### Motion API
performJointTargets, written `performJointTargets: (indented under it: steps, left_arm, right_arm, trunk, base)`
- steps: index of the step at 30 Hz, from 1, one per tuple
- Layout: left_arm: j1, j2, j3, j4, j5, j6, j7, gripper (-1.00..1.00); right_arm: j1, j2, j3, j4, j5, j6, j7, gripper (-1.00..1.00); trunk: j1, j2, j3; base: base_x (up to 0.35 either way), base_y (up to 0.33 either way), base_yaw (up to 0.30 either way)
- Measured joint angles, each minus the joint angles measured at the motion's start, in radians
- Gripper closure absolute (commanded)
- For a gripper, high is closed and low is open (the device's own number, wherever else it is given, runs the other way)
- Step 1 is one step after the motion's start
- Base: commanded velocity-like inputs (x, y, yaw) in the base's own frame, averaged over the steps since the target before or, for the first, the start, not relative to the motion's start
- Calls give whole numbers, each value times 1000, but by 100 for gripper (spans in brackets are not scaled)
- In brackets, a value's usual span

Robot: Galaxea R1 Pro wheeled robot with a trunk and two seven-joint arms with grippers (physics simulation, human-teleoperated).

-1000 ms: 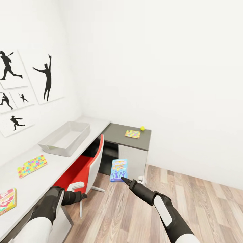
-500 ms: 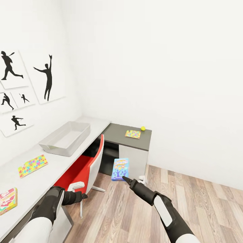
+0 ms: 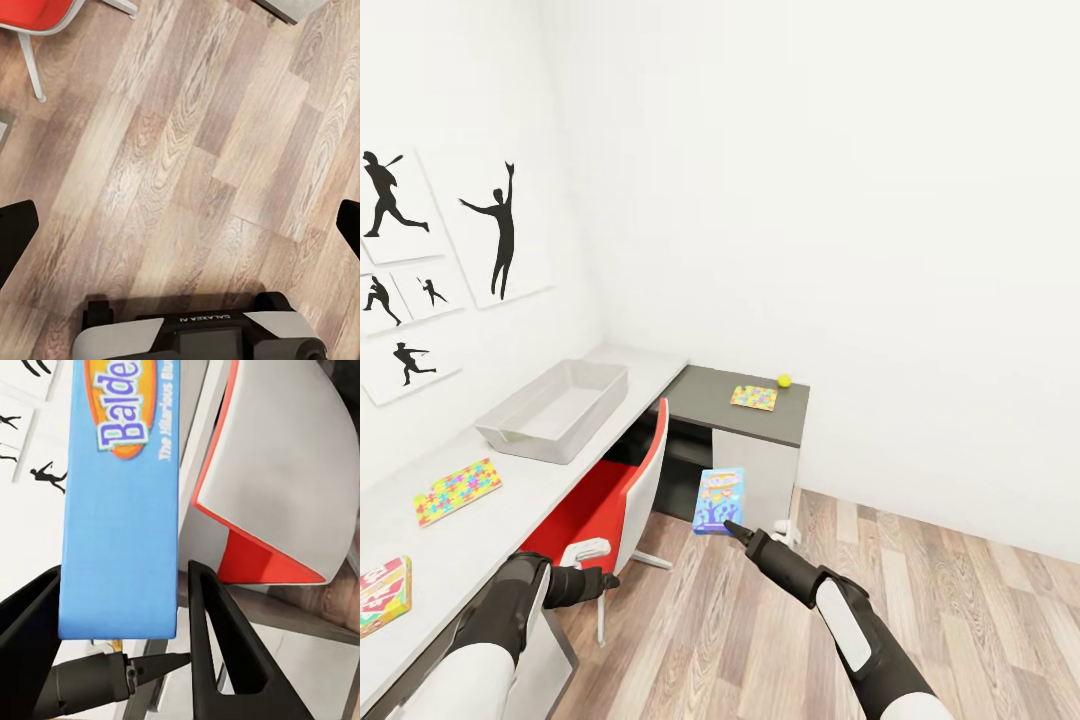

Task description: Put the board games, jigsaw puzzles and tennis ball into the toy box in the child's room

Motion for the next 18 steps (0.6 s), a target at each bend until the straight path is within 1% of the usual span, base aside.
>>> performJointTargets:
  steps: [5, 8, 9, 10, 11, 13, 14, 15, 16, 18]
  left_arm:
    - [0, 4, 1, -1, 2, 5, -10, -100]
    - [0, 13, 4, -3, 8, 16, -51, -100]
    - [0, 23, 5, -8, 7, 28, -92, -100]
    - [0, 41, 5, -11, 6, 44, -150, -100]
    - [0, 65, 4, -13, 6, 57, -222, -100]
    - [0, 116, 3, -16, 4, 71, -390, -100]
    - [0, 128, 2, -16, 4, 72, -435, -100]
    - [0, 151, 2, -17, 3, 74, -514, -100]
    - [0, 172, 2, -17, 3, 75, -586, -100]
    - [0, 206, 2, -17, 3, 76, -700, -100]
  right_arm:
    - [-2, 0, 0, -3, 5, 12, -5, 100]
    - [-2, 1, 0, -34, 5, 52, -15, 100]
    - [-1, 1, 1, -62, 3, 82, -25, 100]
    - [-1, 1, 1, -98, 2, 113, -43, 100]
    - [-1, 0, 1, -140, 0, 143, -68, 100]
    - [0, 0, 2, -218, -4, 191, -133, 100]
    - [0, 0, 2, -236, -4, 202, -150, 100]
    - [-3, 0, 1, -267, -10, 230, -176, 100]
    - [-8, 1, 1, -294, -16, 269, -197, 100]
    - [-20, 3, -1, -340, -27, 357, -218, 100]
  trunk:
    - [0, 0, 0]
    - [0, 0, 0]
    - [0, 0, 0]
    - [0, 0, 0]
    - [0, 0, 0]
    - [0, 0, 0]
    - [0, 0, 0]
    - [0, 0, 0]
    - [0, 0, 0]
    - [0, 0, 0]
  base:
    - [0, 0, 0]
    - [0, 0, 0]
    - [0, 0, 0]
    - [0, 0, 0]
    - [0, 0, 0]
    - [0, 0, 0]
    - [0, 0, 0]
    - [0, 0, 0]
    - [0, 0, 0]
    - [0, 0, 0]
